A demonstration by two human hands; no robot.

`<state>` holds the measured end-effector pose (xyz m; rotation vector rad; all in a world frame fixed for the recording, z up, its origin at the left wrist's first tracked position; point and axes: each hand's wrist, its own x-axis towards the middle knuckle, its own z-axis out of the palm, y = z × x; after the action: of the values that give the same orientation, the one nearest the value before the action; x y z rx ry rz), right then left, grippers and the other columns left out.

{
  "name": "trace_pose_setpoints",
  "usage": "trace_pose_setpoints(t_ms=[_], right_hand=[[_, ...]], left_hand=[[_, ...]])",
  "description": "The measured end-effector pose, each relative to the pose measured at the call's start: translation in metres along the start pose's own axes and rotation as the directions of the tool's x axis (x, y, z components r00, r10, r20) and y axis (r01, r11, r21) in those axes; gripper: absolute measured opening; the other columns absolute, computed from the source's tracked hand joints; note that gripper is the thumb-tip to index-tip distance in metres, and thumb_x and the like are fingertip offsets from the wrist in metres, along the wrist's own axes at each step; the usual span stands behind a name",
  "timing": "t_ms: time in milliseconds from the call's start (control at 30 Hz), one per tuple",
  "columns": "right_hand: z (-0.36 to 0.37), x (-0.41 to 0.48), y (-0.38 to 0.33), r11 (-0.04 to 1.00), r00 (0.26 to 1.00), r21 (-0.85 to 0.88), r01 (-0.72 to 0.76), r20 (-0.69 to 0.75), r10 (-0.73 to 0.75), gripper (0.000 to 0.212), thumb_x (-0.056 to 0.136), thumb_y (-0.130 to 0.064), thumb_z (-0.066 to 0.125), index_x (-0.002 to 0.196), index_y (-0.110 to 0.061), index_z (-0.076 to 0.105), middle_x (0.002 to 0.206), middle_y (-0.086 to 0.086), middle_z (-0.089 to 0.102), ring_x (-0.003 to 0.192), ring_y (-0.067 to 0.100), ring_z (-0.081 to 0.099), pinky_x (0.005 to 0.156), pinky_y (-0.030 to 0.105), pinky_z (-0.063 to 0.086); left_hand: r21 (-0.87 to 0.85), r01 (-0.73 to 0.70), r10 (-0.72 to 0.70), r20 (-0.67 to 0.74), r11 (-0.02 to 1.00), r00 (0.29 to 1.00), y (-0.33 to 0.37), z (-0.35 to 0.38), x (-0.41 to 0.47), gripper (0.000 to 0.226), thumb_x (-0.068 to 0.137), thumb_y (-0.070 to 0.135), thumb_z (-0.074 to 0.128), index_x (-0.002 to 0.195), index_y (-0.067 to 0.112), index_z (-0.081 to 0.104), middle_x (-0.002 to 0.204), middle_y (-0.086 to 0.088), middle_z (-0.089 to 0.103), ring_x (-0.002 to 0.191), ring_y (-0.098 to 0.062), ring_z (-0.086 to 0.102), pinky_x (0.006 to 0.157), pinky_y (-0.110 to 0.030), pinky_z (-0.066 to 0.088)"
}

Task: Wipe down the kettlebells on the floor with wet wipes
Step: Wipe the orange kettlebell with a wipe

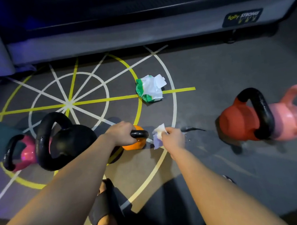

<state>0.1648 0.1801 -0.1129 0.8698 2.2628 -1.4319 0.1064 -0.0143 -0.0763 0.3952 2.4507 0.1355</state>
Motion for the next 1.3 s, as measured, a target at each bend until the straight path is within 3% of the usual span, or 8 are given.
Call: trace_pose_setpoints(t_ms=[500, 700, 800, 867, 933, 1067, 1200, 1300], right_hand=[[0.022, 0.015, 0.006, 0.998, 0.999, -0.043, -0.037, 0.025, 0.038, 0.024, 0.095, -0.011, 0.054, 0.094, -0.019, 0.077, 0.092, 0.009, 0.072, 0.088, 0.029, 0.067, 0.077, 0.033, 0.057], [-0.008, 0.015, 0.025, 0.997, 0.999, -0.074, -0.033, 0.033, 0.036, 0.026, 0.097, -0.01, 0.05, 0.105, -0.015, 0.075, 0.102, 0.01, 0.071, 0.093, 0.028, 0.067, 0.085, 0.036, 0.057], [-0.023, 0.012, 0.041, 0.991, 0.991, -0.117, -0.067, 0.106, 0.08, 0.027, 0.094, -0.005, 0.05, 0.106, -0.014, 0.073, 0.094, 0.008, 0.068, 0.084, 0.024, 0.062, 0.072, 0.025, 0.046], [-0.026, 0.008, 0.046, 0.987, 0.986, -0.148, -0.054, 0.151, 0.076, 0.026, 0.094, -0.006, 0.05, 0.108, -0.013, 0.071, 0.095, 0.009, 0.069, 0.079, 0.022, 0.062, 0.067, 0.025, 0.045], [-0.021, 0.007, 0.048, 0.987, 0.983, -0.15, -0.057, 0.166, 0.082, 0.023, 0.095, -0.01, 0.051, 0.107, -0.013, 0.07, 0.095, 0.009, 0.07, 0.082, 0.022, 0.064, 0.069, 0.027, 0.05], [0.007, 0.002, 0.049, 0.975, 0.965, 0.13, -0.181, 0.215, 0.151, 0.029, 0.09, -0.029, 0.056, 0.112, -0.022, 0.074, 0.1, 0.006, 0.072, 0.096, 0.024, 0.067, 0.093, 0.04, 0.055], [0.036, -0.004, 0.046, 0.907, 0.944, 0.369, -0.203, 0.321, 0.08, 0.021, 0.096, -0.02, 0.05, 0.083, -0.018, 0.067, 0.076, 0.005, 0.059, 0.075, 0.02, 0.056, 0.068, 0.032, 0.043], [0.048, 0.001, 0.047, 0.858, 0.887, 0.467, -0.215, 0.462, -0.029, 0.042, 0.092, -0.011, 0.041, 0.112, -0.025, 0.076, 0.099, 0.016, 0.072, 0.088, 0.02, 0.064, 0.082, 0.037, 0.051]], left_hand=[[0.112, -0.069, 0.065, 0.043, 0.991, 0.997, 0.022, 0.012, 0.0, 0.014, 0.078, 0.031, 0.065, 0.07, 0.021, 0.06, 0.069, -0.002, 0.061, 0.071, -0.024, 0.061, 0.059, -0.032, 0.049], [-0.064, -0.068, 0.074, 0.107, 0.996, 0.991, 0.012, 0.01, 0.006, 0.056, 0.073, 0.083, 0.065, 0.08, 0.027, 0.065, 0.076, 0.004, 0.065, 0.074, -0.014, 0.062, 0.067, -0.035, 0.051], [0.036, -0.036, 0.039, -0.106, 0.999, 0.994, 0.007, 0.024, -0.001, 0.08, 0.072, 0.101, 0.031, 0.076, 0.026, 0.06, 0.073, 0.005, 0.062, 0.073, -0.014, 0.06, 0.066, -0.036, 0.048], [-0.02, -0.001, -0.004, -0.269, 1.0, 0.963, 0.006, 0.032, -0.004, 0.081, 0.084, 0.093, 0.01, 0.082, 0.029, 0.061, 0.078, 0.006, 0.063, 0.082, -0.019, 0.062, 0.073, -0.039, 0.049], [-0.123, 0.029, -0.062, -0.28, 0.992, 0.958, 0.008, 0.03, 0.001, 0.076, 0.094, 0.082, 0.008, 0.094, 0.032, 0.065, 0.082, 0.003, 0.064, 0.089, -0.023, 0.061, 0.08, -0.042, 0.047], [-0.101, 0.088, -0.115, -0.298, 0.991, 0.948, 0.003, 0.023, 0.012, 0.078, 0.099, 0.074, 0.014, 0.068, 0.016, 0.057, 0.066, -0.003, 0.056, 0.07, -0.023, 0.056, 0.061, -0.038, 0.035], [-0.167, 0.095, -0.146, -0.323, 0.981, 0.935, -0.029, 0.026, 0.014, 0.056, 0.104, 0.056, 0.029, 0.081, 0.023, 0.067, 0.083, -0.001, 0.064, 0.082, -0.023, 0.057, 0.074, -0.041, 0.044], [-0.185, 0.086, -0.141, -0.311, 0.979, 0.94, -0.05, 0.033, 0.011, 0.034, 0.1, 0.037, 0.037, 0.08, 0.023, 0.06, 0.084, 0.0, 0.061, 0.085, -0.023, 0.056, 0.072, -0.04, 0.043]])
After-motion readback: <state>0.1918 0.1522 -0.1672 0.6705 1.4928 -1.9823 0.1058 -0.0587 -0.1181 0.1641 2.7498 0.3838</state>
